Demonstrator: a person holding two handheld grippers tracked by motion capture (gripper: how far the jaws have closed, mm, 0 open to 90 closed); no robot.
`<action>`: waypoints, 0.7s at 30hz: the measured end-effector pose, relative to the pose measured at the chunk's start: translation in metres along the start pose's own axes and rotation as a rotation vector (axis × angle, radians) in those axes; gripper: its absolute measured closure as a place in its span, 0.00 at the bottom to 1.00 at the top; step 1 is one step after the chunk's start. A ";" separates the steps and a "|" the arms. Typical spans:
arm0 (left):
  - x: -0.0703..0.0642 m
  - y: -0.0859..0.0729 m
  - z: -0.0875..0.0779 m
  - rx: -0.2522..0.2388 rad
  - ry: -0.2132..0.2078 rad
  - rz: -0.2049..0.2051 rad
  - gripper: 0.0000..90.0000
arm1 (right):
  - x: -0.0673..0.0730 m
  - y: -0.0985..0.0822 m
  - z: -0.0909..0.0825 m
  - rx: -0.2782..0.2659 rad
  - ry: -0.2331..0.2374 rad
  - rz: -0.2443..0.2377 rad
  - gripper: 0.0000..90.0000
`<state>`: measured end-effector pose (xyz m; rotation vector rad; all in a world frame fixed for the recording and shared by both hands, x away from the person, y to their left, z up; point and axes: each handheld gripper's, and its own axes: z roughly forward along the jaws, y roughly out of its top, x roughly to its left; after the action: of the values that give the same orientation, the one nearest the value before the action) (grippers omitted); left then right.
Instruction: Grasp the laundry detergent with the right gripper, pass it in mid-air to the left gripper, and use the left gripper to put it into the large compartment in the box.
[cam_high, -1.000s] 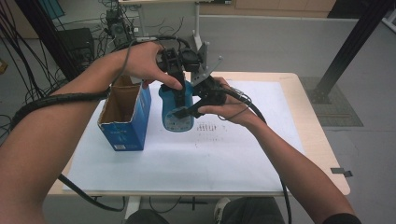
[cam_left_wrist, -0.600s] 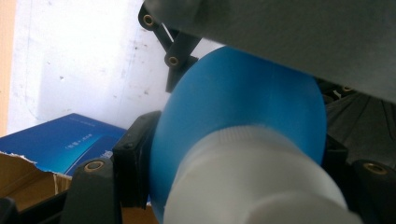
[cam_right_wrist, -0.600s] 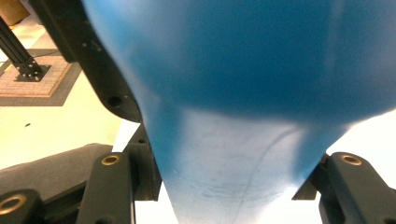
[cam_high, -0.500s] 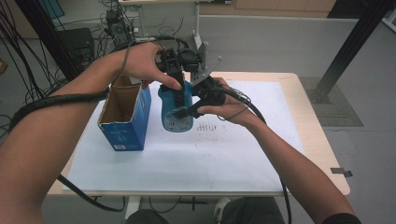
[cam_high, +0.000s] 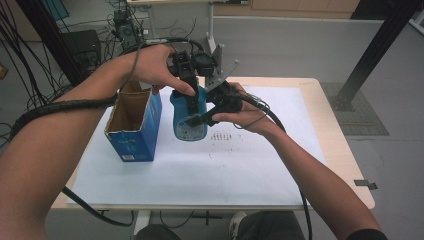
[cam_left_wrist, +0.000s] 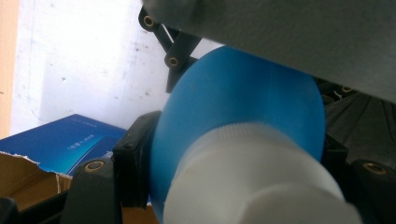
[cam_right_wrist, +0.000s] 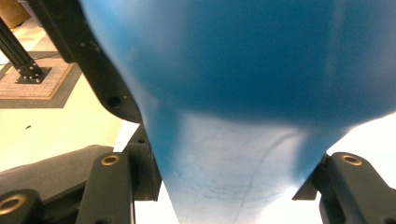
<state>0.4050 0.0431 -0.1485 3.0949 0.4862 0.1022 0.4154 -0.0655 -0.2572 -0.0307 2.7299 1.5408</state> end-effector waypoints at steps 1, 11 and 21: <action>0.000 0.000 0.000 0.000 -0.001 0.000 0.38 | 0.000 0.000 0.000 0.000 0.001 0.001 0.47; -0.001 0.000 0.000 0.000 -0.004 -0.006 0.38 | 0.001 -0.001 0.000 -0.004 0.008 0.006 0.47; -0.002 0.002 -0.001 0.002 -0.005 -0.009 0.38 | 0.002 -0.002 -0.002 -0.013 0.005 0.017 0.45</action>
<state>0.4038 0.0406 -0.1473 3.0940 0.5007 0.0934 0.4138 -0.0682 -0.2576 -0.0118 2.7308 1.5649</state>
